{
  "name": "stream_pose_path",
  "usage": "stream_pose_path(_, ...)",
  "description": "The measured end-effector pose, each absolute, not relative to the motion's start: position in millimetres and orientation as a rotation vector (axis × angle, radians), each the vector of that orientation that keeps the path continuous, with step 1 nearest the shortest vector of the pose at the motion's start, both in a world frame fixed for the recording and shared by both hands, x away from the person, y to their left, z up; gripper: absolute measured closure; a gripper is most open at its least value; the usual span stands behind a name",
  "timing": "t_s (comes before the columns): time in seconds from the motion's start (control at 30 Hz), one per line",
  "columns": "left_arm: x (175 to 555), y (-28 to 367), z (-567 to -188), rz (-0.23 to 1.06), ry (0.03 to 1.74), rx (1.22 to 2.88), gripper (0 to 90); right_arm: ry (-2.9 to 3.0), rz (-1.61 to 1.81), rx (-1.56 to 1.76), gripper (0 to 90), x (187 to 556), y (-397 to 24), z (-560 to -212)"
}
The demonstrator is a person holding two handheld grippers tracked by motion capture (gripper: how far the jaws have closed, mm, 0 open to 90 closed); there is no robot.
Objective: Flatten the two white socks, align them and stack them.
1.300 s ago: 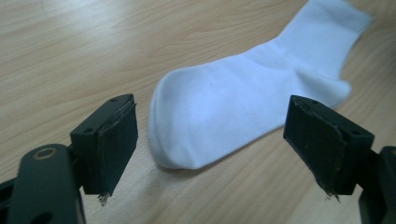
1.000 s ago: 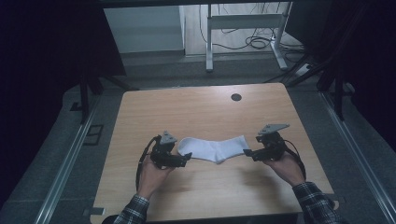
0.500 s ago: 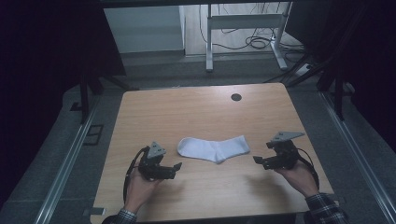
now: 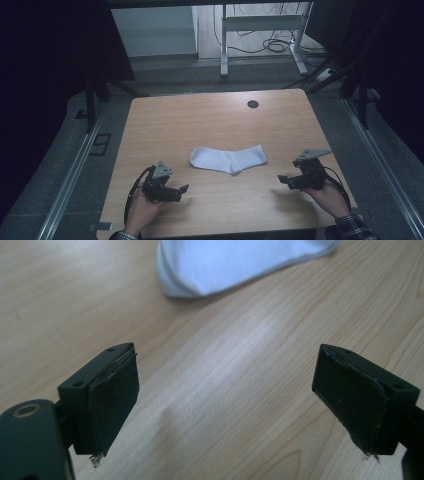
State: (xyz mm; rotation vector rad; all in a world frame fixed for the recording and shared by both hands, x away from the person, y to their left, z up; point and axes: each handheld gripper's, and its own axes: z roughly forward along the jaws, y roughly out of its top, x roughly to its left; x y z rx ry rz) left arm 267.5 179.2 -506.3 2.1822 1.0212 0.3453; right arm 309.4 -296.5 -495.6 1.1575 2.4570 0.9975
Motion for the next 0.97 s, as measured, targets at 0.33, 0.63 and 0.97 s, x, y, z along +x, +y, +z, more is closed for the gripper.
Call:
stream_pose_path(0.33,269,176,-518,0.309,1.028,2.279,11.6,2.506,0.928,1.166,15.1,311,-295,-512)
stream_pose_path(0.63,271,172,-529,0.283,1.057,2.368,11.6,2.58,0.85,1.113,14.0,312,-290,-525)
stream_pose_path(0.97,273,173,-530,0.268,1.064,2.361,11.3,2.594,0.815,1.062,4.6,310,-286,-528)
